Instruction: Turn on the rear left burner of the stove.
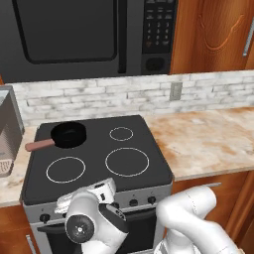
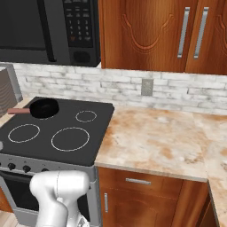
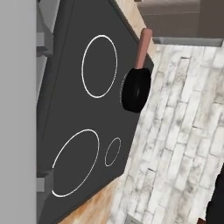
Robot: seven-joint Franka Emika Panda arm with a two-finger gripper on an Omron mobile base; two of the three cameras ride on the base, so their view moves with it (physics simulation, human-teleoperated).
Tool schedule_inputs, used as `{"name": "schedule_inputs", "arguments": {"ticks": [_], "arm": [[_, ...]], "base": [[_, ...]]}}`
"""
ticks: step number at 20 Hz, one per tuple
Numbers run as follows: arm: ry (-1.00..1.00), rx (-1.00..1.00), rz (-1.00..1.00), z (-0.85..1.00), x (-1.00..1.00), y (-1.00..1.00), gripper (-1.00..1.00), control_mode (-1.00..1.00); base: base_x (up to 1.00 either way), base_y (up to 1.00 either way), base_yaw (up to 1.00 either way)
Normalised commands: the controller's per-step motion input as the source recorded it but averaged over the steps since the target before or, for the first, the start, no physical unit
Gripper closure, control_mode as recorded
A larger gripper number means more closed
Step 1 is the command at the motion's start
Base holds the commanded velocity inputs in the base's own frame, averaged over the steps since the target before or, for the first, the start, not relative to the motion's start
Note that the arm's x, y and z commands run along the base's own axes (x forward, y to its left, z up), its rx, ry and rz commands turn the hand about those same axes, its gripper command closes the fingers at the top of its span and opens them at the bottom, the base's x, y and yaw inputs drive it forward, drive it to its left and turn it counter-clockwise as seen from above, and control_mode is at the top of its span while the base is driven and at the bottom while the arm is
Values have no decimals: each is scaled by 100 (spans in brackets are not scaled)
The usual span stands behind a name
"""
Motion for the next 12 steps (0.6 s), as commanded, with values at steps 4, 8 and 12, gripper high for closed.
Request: {"name": "schedule_inputs", "arguments": {"ticks": [4, 8, 12], "arm": [[-4, 0, 0, -33, -5, 62, -100, -100], [1, -1, 0, -5, 0, 3, -100, -100], [-5, 0, 0, -44, 0, 23, -100, -100]], "base": [[0, 0, 0], [0, 0, 0], [0, 0, 0]]}}
